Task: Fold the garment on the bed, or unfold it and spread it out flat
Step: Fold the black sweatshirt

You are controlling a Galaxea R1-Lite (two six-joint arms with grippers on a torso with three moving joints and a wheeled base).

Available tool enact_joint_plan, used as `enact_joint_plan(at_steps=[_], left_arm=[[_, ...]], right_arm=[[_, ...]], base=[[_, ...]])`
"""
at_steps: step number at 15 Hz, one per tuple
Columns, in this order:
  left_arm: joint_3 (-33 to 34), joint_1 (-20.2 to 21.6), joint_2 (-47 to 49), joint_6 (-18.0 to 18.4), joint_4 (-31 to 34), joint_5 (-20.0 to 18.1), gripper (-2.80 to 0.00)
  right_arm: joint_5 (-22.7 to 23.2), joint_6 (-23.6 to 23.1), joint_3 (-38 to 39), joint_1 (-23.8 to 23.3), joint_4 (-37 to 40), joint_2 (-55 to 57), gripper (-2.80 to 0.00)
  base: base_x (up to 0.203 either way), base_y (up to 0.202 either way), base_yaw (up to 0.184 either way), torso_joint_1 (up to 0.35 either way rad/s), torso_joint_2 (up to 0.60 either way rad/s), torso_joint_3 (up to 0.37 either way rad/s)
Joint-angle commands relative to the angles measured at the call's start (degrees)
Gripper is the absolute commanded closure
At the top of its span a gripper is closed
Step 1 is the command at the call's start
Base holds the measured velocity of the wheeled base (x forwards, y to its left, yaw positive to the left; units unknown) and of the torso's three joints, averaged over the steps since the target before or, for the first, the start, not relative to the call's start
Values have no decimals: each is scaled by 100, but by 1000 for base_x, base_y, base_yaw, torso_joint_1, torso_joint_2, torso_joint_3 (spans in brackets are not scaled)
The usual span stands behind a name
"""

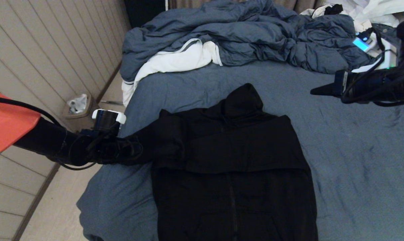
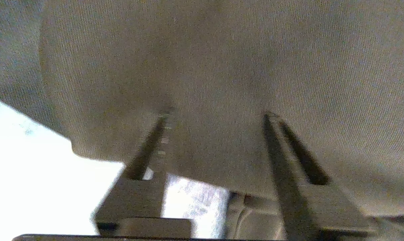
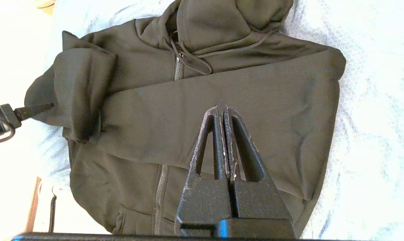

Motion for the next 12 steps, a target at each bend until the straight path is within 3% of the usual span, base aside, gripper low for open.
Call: enact_joint_plan(at_steps=[1, 9, 12], left_arm=[[-81, 4, 86, -19, -13, -6, 0], [-591, -203, 181, -88, 104, -7, 0], [-603, -99, 1, -81, 286, 16, 0]], right_arm=[[15, 4, 0, 2, 10, -4, 0], [15, 4, -18, 2, 10, 31, 0], [15, 4, -18, -7, 10, 31, 0]], base=[[0, 0, 0, 0, 0, 0], [0, 0, 0, 0, 0, 0], [0, 0, 0, 0, 0, 0]])
